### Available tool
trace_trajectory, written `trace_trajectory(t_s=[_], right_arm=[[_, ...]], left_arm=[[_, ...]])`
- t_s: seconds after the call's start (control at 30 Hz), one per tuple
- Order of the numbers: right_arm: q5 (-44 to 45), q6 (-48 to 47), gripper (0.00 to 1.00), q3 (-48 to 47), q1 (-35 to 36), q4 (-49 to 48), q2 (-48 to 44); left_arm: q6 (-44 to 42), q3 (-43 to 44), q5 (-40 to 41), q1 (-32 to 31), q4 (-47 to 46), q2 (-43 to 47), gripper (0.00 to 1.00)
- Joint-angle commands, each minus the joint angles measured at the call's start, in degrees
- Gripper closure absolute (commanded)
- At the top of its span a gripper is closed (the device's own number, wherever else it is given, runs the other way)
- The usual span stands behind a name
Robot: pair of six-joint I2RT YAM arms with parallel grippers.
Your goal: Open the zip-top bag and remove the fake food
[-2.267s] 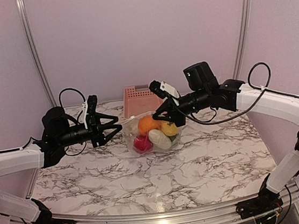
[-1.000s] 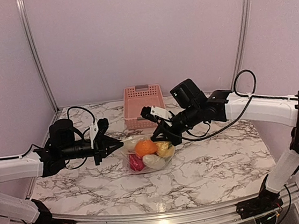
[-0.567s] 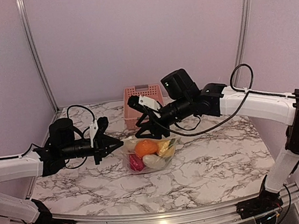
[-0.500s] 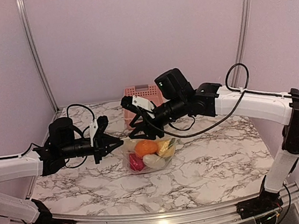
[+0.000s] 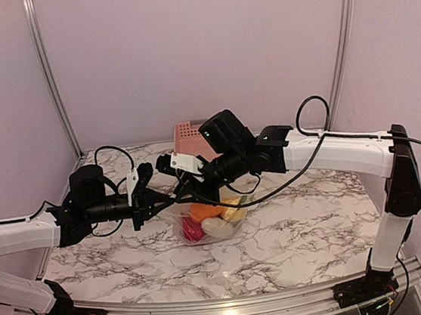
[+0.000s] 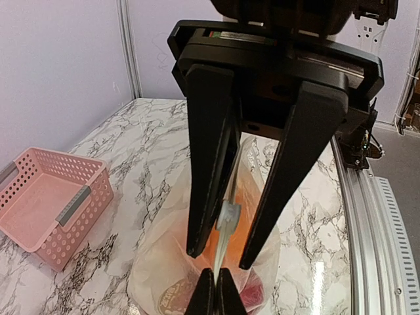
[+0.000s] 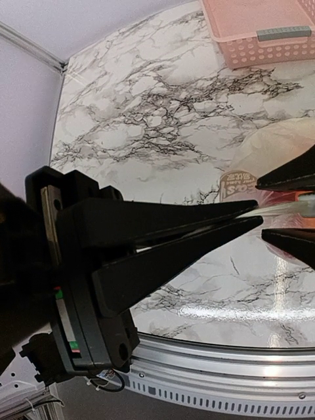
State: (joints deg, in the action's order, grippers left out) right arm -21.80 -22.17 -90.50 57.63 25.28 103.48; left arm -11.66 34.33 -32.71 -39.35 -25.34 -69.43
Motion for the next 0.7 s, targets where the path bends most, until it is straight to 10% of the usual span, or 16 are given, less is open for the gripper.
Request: trace_trajectory(t_s=[0.0, 0.67], right_arm=[[2.6, -0.2, 0.85, 0.2, -0.1, 0.0, -1.3], [3.3, 0.7, 0.95, 8.4, -3.7, -0.4, -7.6]], left_arm=[[0.7, 1.0, 1.3, -0.1, 0.5, 1.0, 1.0], [4.5, -0.7, 6.4, 3.6, -1.4, 3.5, 1.0]])
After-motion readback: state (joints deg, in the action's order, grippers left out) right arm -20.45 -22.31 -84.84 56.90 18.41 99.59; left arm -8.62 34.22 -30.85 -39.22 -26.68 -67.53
